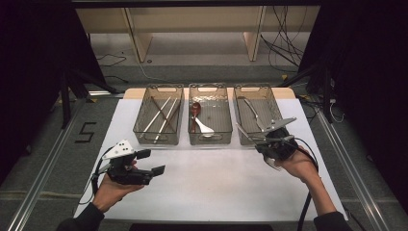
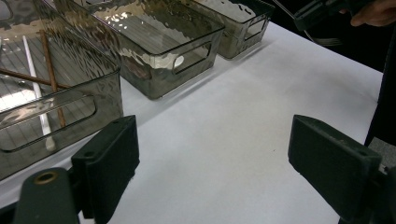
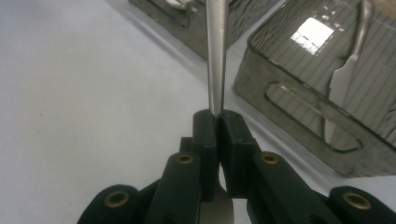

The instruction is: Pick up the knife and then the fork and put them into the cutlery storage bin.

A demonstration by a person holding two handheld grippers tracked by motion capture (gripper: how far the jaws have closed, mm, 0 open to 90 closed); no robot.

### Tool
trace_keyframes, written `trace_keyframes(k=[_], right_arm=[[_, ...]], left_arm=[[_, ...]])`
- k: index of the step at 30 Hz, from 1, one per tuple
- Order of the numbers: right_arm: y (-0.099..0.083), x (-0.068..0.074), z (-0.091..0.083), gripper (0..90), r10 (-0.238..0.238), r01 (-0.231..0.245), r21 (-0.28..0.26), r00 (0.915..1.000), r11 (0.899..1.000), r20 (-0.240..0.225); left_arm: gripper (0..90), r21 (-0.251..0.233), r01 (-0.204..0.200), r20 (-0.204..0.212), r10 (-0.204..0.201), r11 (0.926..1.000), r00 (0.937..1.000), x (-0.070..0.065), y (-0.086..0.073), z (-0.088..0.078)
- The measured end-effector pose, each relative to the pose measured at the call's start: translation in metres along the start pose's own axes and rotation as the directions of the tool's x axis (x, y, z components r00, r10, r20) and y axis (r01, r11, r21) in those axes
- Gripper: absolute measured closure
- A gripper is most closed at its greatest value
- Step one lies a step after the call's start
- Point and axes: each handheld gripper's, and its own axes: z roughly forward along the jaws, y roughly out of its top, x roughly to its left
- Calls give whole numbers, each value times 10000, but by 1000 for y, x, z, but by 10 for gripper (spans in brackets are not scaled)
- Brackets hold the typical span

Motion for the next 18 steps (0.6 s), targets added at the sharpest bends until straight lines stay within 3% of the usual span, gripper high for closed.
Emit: trace_keyframes(k=[18], right_arm=[[29,-35,-2,857,942,-926,-341,9944,9951,485]], left_arm=[[159,-78,10,5,-9,10000,10000,1,0,0]])
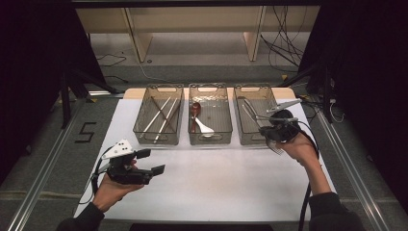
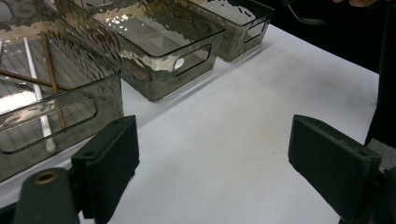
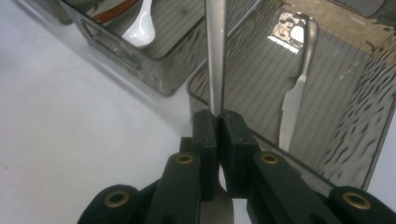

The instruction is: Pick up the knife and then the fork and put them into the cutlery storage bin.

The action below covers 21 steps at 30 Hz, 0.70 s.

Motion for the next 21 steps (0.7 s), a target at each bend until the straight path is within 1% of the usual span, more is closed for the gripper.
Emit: trace_keyframes(k=[5,11,13,21], right_arm=[[15,-10,4,857,242,-241,-96,9996,9997,107],[36,-22,9,857,603,-602,-33,9978,9982,267],[43,-24,10,857,645,-646,-6,9972,9979,384],[57,-33,17,856,1004,-1009,60,9934,9949,555]], left_arm=[[159,-16,1,18,-1,10000,10000,0,0,0],[159,-30,13,48,-12,10000,10000,0,0,0],[159,-84,53,47,-53,10000,10000,0,0,0],[159,-90,59,65,-59,9999,10000,0,0,0]])
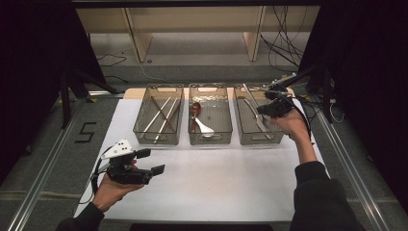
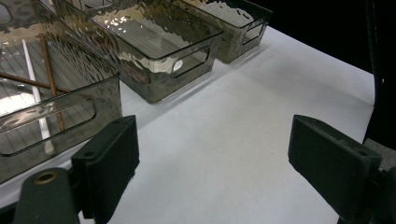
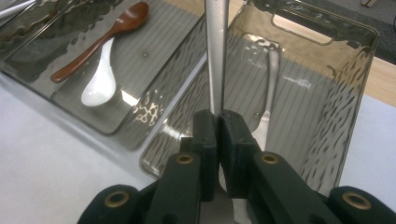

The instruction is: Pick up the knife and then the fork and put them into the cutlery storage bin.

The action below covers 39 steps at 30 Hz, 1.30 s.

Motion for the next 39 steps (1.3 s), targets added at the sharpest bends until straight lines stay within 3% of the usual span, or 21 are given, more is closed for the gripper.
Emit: trace_keyframes(k=[13,39], right_arm=[[14,-11,16,856,579,-583,118,9979,9982,285],[21,-12,51,853,1200,-1242,736,9910,9895,597]], left_arm=[[159,-17,-20,11,20,10000,10000,0,0,0],[159,-28,-32,33,32,10000,10000,0,0,0]])
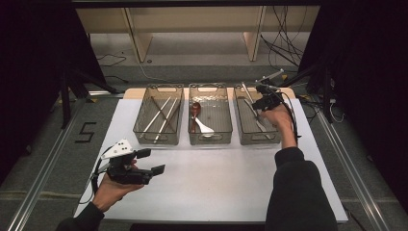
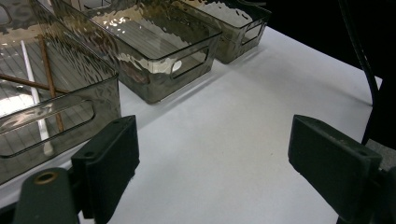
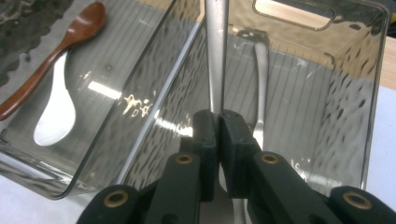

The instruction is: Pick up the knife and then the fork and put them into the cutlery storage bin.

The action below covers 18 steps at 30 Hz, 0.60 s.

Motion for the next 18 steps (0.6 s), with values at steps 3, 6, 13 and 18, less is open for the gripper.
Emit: trace_keyframes(k=[3,6,13,18], right_arm=[[0,1,4,854,74,-75,114,10000,9999,37],[0,3,7,853,86,-88,220,9999,9997,68],[-1,5,16,851,175,-182,481,9997,9987,150],[0,5,18,837,245,-256,515,9995,9983,216]], left_arm=[[159,5,-6,5,6,10000,10000,0,0,0],[159,-5,-5,13,5,10000,10000,0,0,0],[159,4,-5,14,5,10000,10000,0,0,0],[160,36,-27,20,27,10000,10000,0,0,0]])
